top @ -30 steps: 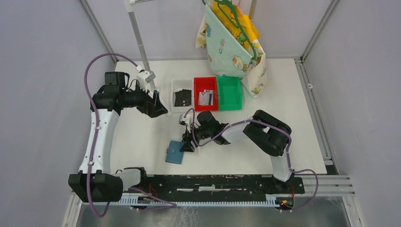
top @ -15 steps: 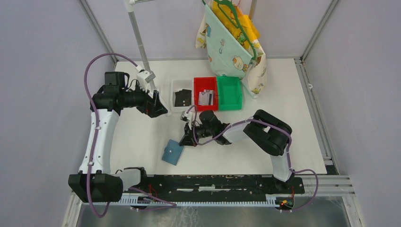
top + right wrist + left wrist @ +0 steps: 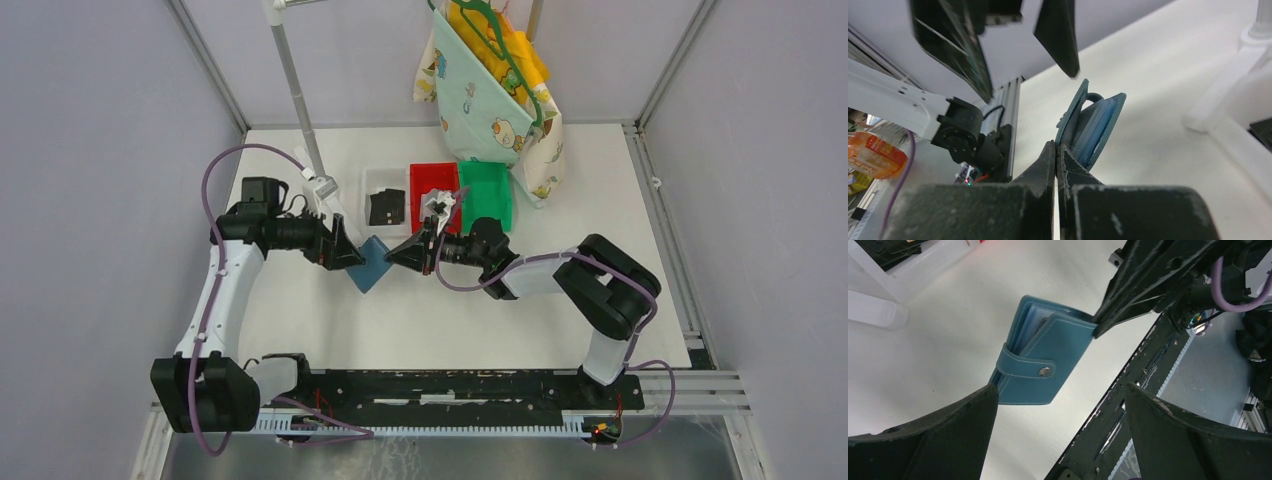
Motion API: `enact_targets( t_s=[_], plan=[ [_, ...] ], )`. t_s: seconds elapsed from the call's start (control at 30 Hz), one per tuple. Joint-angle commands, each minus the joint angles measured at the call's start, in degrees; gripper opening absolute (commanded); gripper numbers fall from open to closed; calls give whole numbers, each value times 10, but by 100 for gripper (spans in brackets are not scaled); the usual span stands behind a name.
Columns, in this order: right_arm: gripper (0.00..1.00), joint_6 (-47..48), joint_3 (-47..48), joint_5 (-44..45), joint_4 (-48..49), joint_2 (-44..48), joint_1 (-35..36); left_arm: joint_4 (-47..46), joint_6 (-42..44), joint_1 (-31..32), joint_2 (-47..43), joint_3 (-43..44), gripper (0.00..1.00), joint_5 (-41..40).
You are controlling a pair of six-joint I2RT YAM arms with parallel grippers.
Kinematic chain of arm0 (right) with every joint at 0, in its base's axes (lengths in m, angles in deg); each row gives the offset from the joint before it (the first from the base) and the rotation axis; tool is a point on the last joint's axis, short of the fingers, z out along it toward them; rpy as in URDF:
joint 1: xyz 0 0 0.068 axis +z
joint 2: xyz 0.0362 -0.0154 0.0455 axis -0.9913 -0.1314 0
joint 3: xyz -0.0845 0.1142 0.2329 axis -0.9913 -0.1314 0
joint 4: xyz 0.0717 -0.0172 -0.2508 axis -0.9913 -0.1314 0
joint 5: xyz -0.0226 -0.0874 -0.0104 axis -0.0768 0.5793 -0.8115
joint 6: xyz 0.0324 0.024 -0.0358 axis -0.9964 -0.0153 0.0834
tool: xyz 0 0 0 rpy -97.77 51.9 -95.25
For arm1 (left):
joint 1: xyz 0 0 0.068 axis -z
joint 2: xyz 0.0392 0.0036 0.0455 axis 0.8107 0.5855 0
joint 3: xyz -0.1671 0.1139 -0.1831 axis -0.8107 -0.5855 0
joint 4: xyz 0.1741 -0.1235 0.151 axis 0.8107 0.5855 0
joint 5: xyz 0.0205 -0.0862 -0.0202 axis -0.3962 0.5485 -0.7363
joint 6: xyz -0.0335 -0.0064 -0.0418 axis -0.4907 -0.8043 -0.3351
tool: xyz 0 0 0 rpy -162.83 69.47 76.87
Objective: Take the credit cards out of the card holder
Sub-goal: Open the card holder at the center of the board.
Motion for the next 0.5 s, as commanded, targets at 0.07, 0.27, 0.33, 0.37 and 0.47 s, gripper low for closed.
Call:
enact_targets(
  t_s=[0.07,0.27,0.33,0.37,0.47],
  plan=[
    [0,-29,6,-11,84,74,-9,-78,-58,1,-38,-36,100,47],
    [0,-29,19,-10,57,134,-30,-100,-88,2,-46,-28,100,61],
    [0,-51,22,-11,71,147,-40,-114,-111,2,-50,-25,100,71],
    [0,-64,23,-11,80,151,-45,-124,-129,2,-53,-23,100,78],
    [0,-94,25,-4,113,166,-52,-165,-208,2,-63,-16,100,108]
  ],
)
